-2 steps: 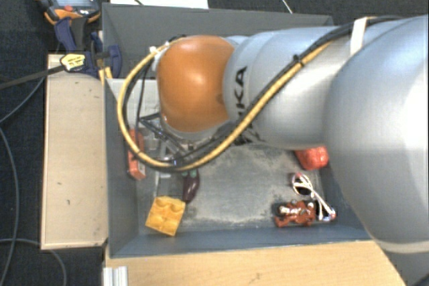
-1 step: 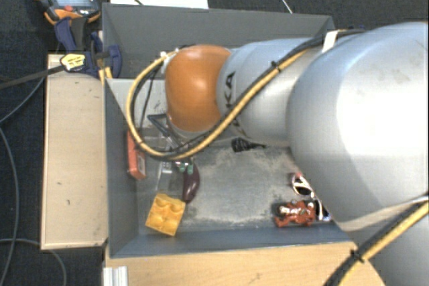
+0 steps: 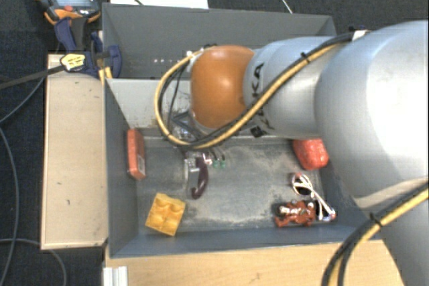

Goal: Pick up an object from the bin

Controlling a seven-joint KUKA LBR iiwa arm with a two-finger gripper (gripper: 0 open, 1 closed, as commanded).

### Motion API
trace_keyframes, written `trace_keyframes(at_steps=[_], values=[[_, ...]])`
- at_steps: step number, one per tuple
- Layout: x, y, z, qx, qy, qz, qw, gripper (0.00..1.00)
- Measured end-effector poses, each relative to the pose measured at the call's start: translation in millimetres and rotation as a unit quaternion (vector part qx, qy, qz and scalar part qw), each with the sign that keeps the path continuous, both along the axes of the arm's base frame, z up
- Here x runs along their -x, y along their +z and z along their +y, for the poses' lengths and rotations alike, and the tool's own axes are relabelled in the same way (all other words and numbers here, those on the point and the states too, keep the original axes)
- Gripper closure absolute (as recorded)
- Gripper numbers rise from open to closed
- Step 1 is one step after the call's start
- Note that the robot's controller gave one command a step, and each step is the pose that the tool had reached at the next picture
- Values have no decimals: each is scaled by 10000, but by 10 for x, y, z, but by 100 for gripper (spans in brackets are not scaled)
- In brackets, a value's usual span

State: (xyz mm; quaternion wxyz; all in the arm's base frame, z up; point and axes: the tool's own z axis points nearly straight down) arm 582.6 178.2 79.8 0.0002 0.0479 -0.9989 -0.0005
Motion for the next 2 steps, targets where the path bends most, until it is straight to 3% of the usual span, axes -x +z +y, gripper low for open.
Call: trace_keyframes(at_steps=[1,2], values=[[65,-64,-258,-6,-2095,11,9778,0],[41,-79,-245,-13,-2234,-15,9747,0]])
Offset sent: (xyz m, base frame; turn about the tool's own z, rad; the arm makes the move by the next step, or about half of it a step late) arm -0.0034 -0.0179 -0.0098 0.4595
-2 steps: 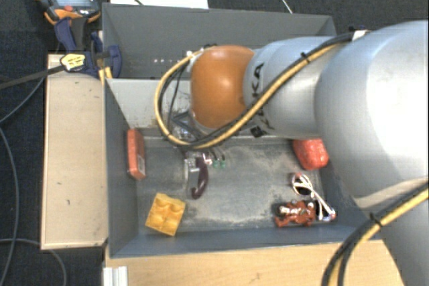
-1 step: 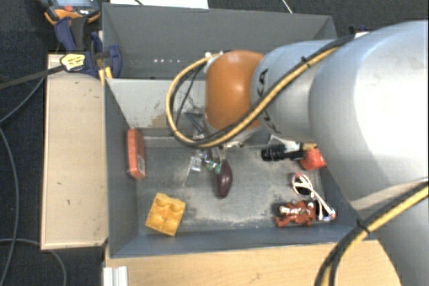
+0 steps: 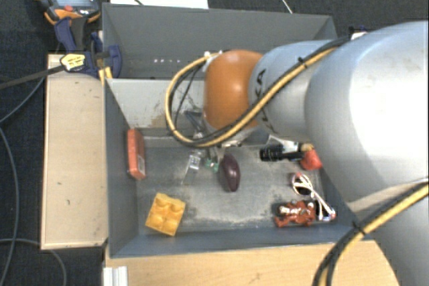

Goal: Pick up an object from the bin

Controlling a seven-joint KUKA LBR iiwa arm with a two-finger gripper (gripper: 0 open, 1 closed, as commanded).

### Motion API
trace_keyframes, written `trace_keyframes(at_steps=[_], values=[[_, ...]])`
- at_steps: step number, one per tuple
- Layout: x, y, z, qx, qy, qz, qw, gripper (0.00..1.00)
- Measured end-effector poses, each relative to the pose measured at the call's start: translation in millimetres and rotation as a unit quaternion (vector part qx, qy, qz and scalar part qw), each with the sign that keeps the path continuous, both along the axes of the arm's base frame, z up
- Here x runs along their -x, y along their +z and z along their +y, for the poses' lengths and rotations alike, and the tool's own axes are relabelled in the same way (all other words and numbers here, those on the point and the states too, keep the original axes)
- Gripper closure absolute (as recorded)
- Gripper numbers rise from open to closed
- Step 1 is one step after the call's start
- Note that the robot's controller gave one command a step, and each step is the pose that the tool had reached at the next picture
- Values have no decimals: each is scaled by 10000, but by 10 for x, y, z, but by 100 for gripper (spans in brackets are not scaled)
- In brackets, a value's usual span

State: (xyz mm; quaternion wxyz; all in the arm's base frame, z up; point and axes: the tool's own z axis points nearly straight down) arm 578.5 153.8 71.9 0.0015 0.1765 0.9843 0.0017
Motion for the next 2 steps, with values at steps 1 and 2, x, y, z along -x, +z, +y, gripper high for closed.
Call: trace_keyframes(at_steps=[1,2], values=[[115,285,-462,6,-1755,63,9845,0],[57,220,-662,3,-690,31,9976,0]])
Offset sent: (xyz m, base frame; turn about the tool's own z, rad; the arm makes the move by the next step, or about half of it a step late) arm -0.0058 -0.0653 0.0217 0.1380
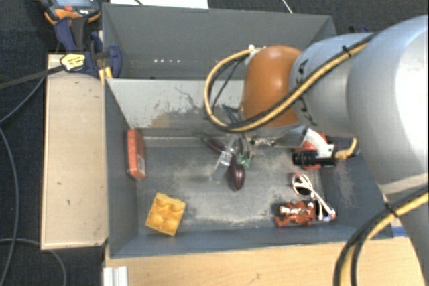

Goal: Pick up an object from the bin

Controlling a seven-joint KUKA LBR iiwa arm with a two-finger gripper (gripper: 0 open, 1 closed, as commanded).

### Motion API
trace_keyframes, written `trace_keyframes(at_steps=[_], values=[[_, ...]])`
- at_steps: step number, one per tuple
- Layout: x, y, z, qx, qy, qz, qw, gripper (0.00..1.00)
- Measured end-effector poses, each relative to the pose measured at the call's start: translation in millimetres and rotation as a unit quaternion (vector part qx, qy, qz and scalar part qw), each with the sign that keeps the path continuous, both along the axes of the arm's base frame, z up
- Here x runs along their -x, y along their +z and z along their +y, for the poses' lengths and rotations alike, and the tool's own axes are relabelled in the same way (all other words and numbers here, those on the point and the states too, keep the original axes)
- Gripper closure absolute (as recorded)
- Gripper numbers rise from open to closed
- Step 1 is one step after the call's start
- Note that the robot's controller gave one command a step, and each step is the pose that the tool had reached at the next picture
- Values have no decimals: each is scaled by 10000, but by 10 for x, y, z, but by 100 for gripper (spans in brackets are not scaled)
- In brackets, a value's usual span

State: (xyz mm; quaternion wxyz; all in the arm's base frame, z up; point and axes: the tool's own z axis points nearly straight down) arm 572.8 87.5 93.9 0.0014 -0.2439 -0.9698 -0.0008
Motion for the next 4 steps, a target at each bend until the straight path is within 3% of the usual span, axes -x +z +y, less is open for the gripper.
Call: trace_keyframes(at_steps=[1,4], values=[[134,-113,15,0,-335,56,9994,100],[133,-113,14,0,-374,51,9993,100]])
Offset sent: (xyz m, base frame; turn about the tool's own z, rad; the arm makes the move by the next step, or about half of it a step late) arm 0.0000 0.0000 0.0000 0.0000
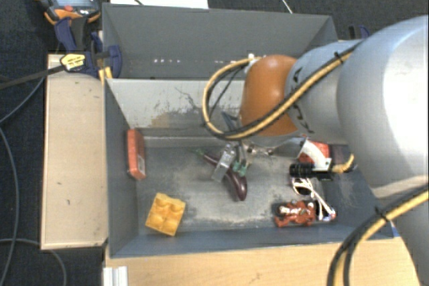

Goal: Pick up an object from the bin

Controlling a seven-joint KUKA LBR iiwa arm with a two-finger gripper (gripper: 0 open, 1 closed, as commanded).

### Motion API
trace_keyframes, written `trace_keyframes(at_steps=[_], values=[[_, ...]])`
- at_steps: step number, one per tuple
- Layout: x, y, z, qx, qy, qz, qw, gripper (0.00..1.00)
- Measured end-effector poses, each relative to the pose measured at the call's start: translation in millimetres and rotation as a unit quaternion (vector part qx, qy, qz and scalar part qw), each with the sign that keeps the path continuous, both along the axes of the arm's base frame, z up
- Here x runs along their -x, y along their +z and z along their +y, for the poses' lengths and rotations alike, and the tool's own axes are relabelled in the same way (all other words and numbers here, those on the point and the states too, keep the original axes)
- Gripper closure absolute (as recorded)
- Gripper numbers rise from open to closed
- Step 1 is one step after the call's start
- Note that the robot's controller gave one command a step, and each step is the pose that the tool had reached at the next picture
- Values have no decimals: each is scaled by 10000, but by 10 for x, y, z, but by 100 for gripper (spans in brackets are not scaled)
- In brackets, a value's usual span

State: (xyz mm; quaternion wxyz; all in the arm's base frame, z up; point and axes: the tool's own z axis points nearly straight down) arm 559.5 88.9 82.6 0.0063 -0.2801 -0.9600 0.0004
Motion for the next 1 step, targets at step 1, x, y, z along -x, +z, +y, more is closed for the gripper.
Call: trace_keyframes(at_steps=[1], values=[[-114,-123,-128,2,-125,-16,9999,100]])
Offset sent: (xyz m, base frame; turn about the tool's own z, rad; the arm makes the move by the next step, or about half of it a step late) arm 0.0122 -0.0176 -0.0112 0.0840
